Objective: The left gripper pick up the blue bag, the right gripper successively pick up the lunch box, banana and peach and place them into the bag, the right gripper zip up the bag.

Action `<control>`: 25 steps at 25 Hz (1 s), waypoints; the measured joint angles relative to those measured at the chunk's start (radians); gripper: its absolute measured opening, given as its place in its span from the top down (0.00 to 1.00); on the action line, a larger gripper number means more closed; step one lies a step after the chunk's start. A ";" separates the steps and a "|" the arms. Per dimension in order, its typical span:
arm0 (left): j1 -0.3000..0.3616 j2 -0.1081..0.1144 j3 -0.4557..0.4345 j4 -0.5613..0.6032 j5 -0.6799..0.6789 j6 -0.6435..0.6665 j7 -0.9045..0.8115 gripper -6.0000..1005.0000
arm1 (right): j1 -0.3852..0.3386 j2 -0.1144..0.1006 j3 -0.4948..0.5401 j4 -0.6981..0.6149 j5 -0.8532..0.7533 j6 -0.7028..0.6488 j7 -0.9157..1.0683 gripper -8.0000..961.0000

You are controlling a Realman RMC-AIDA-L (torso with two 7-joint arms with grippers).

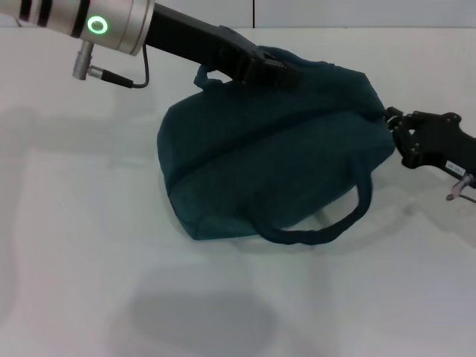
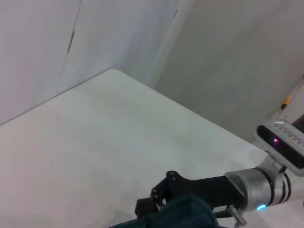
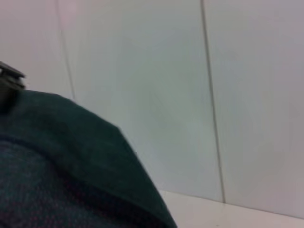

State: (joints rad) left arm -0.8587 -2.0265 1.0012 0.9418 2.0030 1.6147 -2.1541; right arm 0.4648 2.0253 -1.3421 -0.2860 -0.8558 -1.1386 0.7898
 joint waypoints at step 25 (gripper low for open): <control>0.146 -0.043 -0.068 0.002 -0.107 -0.062 0.198 0.51 | -0.133 -0.101 -0.024 0.002 -0.014 -0.253 0.302 0.59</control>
State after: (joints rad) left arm -0.7127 -2.0693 0.9328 0.9437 1.8964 1.5529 -1.9561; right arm 0.3322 1.9247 -1.3657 -0.2841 -0.8695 -1.3912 1.0919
